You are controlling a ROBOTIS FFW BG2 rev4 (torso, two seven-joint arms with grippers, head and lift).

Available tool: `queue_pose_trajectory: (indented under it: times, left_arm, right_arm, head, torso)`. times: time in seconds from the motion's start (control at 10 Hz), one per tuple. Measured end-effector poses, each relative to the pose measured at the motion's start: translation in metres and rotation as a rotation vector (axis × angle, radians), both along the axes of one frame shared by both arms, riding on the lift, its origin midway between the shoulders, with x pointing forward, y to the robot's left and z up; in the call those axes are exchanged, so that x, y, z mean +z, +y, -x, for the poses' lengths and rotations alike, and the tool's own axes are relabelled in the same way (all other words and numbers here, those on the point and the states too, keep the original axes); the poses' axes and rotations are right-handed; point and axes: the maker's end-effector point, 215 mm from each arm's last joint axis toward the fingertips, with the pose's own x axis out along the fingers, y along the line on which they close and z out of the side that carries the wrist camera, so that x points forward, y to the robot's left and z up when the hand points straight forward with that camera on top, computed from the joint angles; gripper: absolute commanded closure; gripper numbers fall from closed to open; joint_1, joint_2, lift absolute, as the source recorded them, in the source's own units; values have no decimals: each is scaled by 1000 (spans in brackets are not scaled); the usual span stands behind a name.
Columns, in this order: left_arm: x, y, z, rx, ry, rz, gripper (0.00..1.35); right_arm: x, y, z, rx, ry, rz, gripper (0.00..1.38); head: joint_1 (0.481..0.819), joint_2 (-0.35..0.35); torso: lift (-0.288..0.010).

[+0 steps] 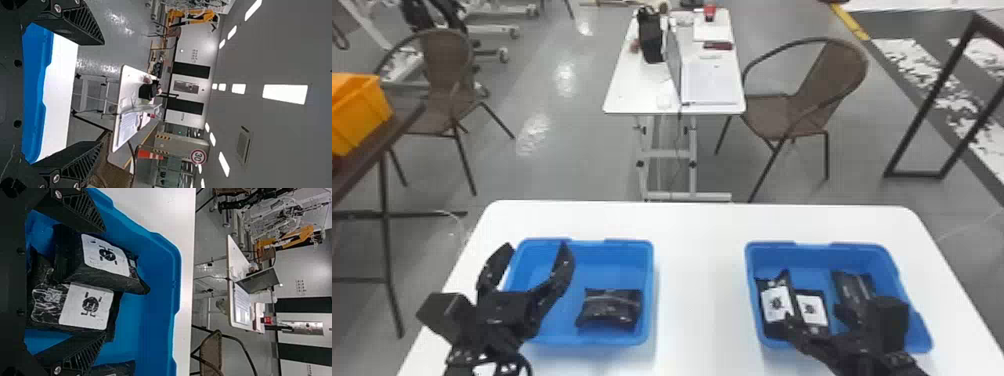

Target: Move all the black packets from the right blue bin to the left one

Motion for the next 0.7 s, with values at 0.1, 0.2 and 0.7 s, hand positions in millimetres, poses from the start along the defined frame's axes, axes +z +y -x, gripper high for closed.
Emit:
queue_pose_trajectory:
  times: [0.1, 0.2, 0.7]
  left_arm:
    - [0, 0, 0, 1, 0, 2, 128]
    - [1, 1, 0, 3, -2, 4, 128]
    - [2, 3, 0, 6, -7, 7, 128]
  right_arm:
    - [-9, -2, -1, -5, 26, -5, 93]
    - [-15, -3, -5, -13, 40, -10, 96]
    - [-32, -17, -20, -80, 74, -5, 96]
  head:
    - [695, 35]
    - [695, 34]
    - [695, 23]
  torso:
    - [0]
    - [0]
    - [0]
